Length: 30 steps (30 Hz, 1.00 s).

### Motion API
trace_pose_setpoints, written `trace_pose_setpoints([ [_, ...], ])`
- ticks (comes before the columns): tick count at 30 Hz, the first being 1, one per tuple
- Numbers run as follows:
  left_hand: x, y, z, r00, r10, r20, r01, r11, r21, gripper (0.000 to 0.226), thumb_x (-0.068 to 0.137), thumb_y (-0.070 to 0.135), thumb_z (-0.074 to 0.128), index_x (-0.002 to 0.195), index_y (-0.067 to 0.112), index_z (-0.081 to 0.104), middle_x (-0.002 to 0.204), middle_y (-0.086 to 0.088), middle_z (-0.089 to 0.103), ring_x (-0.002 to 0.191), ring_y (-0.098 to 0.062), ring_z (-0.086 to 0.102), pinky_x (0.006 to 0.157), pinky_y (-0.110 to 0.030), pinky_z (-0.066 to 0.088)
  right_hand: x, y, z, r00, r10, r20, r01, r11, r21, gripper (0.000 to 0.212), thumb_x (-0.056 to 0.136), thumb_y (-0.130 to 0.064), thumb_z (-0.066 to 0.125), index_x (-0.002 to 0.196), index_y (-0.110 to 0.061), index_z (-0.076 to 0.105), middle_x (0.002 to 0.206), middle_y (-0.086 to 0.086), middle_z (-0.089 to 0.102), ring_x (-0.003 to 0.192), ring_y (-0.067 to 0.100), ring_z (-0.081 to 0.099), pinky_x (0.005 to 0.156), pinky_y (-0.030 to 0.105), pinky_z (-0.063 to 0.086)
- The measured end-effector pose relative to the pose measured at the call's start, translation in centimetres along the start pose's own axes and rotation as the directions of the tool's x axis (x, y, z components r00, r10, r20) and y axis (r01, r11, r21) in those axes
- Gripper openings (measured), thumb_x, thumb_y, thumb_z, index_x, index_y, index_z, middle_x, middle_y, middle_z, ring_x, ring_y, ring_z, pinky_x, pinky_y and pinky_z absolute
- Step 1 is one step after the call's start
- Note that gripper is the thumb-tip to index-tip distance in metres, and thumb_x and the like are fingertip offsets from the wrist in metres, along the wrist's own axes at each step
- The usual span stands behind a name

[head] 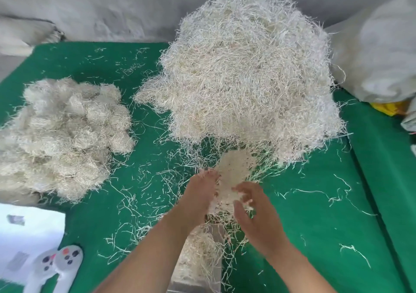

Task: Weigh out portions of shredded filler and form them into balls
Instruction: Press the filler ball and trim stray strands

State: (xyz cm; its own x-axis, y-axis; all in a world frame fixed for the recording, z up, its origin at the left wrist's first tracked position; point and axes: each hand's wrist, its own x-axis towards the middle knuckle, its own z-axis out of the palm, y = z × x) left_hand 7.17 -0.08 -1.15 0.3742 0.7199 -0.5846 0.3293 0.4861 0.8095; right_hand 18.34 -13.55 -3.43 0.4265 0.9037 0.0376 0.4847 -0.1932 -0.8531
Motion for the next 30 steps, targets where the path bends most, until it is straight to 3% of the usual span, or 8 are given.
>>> trace_pose_setpoints([
  [5,-3.0,1.6,-1.2,0.993,0.099,0.060,-0.106,0.986,0.125,0.030,0.100,0.062,0.053,0.102,0.032,0.056,0.098,0.009,0.064,0.092,-0.010,0.064,0.070,-0.024,0.044,4.8,-0.1,-0.8,0.991,0.055,0.121,-0.020,0.962,-0.273,0.103,0.086,-0.016,0.078,0.158,-0.054,0.015,0.130,-0.017,0.016,0.082,0.003,0.057,0.074,0.017,0.058],
  [8,-3.7,2.9,-3.0,0.941,0.243,0.236,-0.287,0.941,0.177,0.040,0.097,0.066,0.055,0.100,0.028,0.066,0.089,0.014,0.065,0.078,-0.008,0.064,0.063,-0.010,0.041,7.4,0.0,-1.4,0.984,0.080,0.157,-0.004,0.899,-0.438,0.052,0.088,-0.011,0.076,0.136,-0.025,0.058,0.114,-0.010,0.035,0.083,0.004,0.056,0.083,0.027,0.062],
  [12,-3.1,3.3,-5.2,0.923,0.309,0.231,-0.383,0.806,0.451,0.047,0.094,0.048,0.069,0.085,0.004,0.058,0.063,0.002,0.055,0.044,-0.006,0.036,0.041,-0.019,0.034,8.7,0.6,-3.1,0.997,0.075,0.028,-0.057,0.911,-0.409,0.029,0.092,-0.018,0.070,0.119,-0.026,0.061,0.112,-0.007,0.041,0.076,0.004,0.057,0.065,0.019,0.053],
  [15,-2.4,3.1,-5.9,0.947,0.320,-0.004,-0.293,0.874,0.386,0.035,0.097,0.043,0.068,0.091,0.010,0.061,0.051,0.010,0.052,0.038,-0.003,0.032,0.037,-0.018,0.033,9.4,1.1,-4.1,0.990,0.141,-0.007,-0.138,0.959,-0.246,0.011,0.097,-0.019,0.063,0.100,-0.030,0.061,0.100,-0.002,0.052,0.060,0.008,0.057,0.045,0.017,0.044],
  [18,-2.2,2.6,-6.3,0.957,0.289,-0.013,-0.260,0.881,0.395,0.021,0.097,0.047,0.066,0.089,0.028,0.063,0.044,0.015,0.050,0.036,-0.002,0.032,0.037,-0.019,0.034,10.4,1.8,-4.8,0.940,0.340,0.012,-0.340,0.940,0.027,0.016,0.101,-0.013,0.059,0.097,-0.027,0.066,0.075,0.005,0.067,0.042,0.001,0.047,0.036,0.018,0.037],
  [22,-2.2,1.8,-5.9,0.962,0.270,-0.032,-0.241,0.902,0.357,0.021,0.096,0.038,0.066,0.086,0.020,0.064,0.048,0.013,0.045,0.041,-0.007,0.032,0.041,-0.025,0.032,11.3,2.2,-5.4,0.783,0.603,0.150,-0.598,0.665,0.447,0.017,0.100,-0.005,0.061,0.109,-0.016,0.070,0.089,0.012,0.068,0.066,0.015,0.055,0.051,0.025,0.046],
  [27,-2.8,1.5,-4.8,0.946,0.288,-0.152,-0.251,0.942,0.223,0.014,0.102,0.027,0.062,0.088,0.025,0.061,0.049,0.013,0.048,0.041,-0.006,0.033,0.040,-0.023,0.032,12.0,2.6,-5.2,0.713,0.684,0.158,-0.579,0.445,0.683,0.030,0.096,0.005,0.061,0.115,-0.017,0.069,0.099,0.014,0.067,0.067,0.014,0.055,0.052,0.025,0.047],
  [30,-3.8,1.4,-3.9,0.931,0.326,-0.166,-0.320,0.945,0.064,0.023,0.103,0.028,0.057,0.089,0.010,0.057,0.057,0.012,0.053,0.047,-0.003,0.040,0.042,-0.018,0.033,12.3,2.8,-4.5,0.691,0.720,0.061,-0.586,0.509,0.630,0.041,0.099,-0.005,0.064,0.136,-0.022,0.062,0.115,0.011,0.065,0.081,0.016,0.059,0.074,0.032,0.060],
])
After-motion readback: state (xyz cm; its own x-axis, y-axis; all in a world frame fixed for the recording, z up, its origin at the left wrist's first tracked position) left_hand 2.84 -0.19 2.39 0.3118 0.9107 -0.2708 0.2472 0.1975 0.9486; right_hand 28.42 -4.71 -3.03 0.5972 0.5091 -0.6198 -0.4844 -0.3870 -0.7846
